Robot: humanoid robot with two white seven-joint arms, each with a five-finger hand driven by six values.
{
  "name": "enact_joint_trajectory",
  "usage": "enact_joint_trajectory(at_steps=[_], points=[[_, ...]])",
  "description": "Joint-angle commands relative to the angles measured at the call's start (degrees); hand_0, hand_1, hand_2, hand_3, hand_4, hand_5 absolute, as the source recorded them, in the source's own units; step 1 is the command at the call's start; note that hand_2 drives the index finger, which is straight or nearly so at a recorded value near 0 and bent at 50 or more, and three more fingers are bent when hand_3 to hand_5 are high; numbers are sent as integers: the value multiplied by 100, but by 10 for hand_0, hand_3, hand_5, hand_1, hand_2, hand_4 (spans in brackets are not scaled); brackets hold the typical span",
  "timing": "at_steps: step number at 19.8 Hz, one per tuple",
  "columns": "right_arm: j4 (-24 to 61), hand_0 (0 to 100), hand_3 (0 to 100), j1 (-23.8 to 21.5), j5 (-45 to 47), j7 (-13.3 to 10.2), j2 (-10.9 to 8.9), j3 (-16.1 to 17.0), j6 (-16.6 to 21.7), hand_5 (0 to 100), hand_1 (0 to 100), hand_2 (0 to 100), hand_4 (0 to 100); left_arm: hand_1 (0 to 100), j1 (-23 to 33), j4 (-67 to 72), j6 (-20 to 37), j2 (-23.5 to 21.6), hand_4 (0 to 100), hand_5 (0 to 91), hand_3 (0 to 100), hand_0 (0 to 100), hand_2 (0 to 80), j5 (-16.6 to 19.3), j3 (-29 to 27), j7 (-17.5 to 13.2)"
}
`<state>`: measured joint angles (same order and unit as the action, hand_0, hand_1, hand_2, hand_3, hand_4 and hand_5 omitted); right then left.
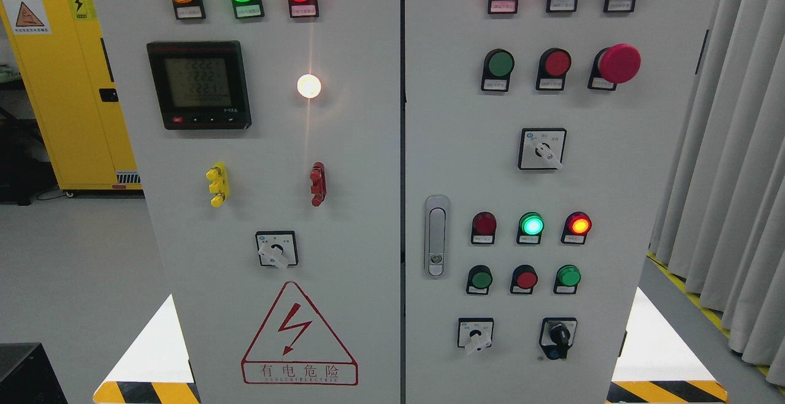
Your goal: Press green start button
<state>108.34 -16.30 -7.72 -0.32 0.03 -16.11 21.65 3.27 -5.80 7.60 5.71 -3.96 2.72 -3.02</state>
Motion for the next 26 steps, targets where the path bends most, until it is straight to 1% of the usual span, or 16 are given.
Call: enact_joint_trajectory(at_steps=[1,6,7,8,9,10,12,15,16,17,19,20,21,23,24,26], points=[[11,318,115,30,25,-3,155,82,-3,120,525,0,163,556,-2,0,4,0,0,0,0,120,0,0,0,3],[11,318,116,100,-62,-3,155,82,-38,121,525,0,166,556,-2,0,4,0,0,0,0,120,0,0,0,3],[3,318,116,153,-167,-3,155,99,-47,121,525,0,166,556,7,0,4,0,0,0,0,120,0,0,0,3],[3,305,116,214,-325,-3,155,195,-47,126,538,0,172,556,-2,0,4,0,0,0,0,120,0,0,0,3],[3,233,160,293,-631,-12,155,361,-47,200,632,0,290,556,-2,0,4,0,0,0,0,120,0,0,0,3],[3,252,162,407,-1026,-47,155,520,-38,206,632,0,290,556,-2,0,4,0,0,0,0,120,0,0,0,3],[20,297,191,636,-1931,-152,146,880,-20,227,668,0,309,556,7,0,4,0,0,0,0,120,0,0,0,3],[108,328,195,987,-3538,-179,155,1355,-3,230,697,0,304,556,-2,0,4,0,0,0,0,120,0,0,0,3],[125,394,200,1067,-3856,-188,155,1443,-3,230,729,0,287,556,-2,0,4,0,0,0,0,120,0,0,0,3],[134,423,223,1215,-4251,-188,155,1549,-3,282,738,0,333,556,-2,0,4,0,0,0,0,120,0,0,0,3],[126,465,368,1427,-4710,-214,164,1602,-29,430,755,0,466,556,-2,0,4,0,0,0,0,120,0,0,0,3],[134,463,368,1497,-4982,-249,164,1620,-29,434,758,0,468,556,-2,0,4,0,0,0,0,120,0,0,0,3],[143,453,521,1576,-5280,-293,164,1655,-38,587,775,0,587,556,-2,0,4,0,0,0,0,120,0,0,0,3],[196,453,559,1743,-5721,-320,164,1708,-55,613,780,0,613,556,-2,0,4,0,0,0,0,120,0,0,0,3],[196,462,668,1840,-5871,-320,164,1725,-55,663,785,0,691,556,-2,9,4,0,0,0,0,120,0,0,0,3],[196,476,723,1981,-5995,-320,164,1725,-108,687,789,0,732,556,7,0,4,0,0,0,0,120,0,0,0,3]])
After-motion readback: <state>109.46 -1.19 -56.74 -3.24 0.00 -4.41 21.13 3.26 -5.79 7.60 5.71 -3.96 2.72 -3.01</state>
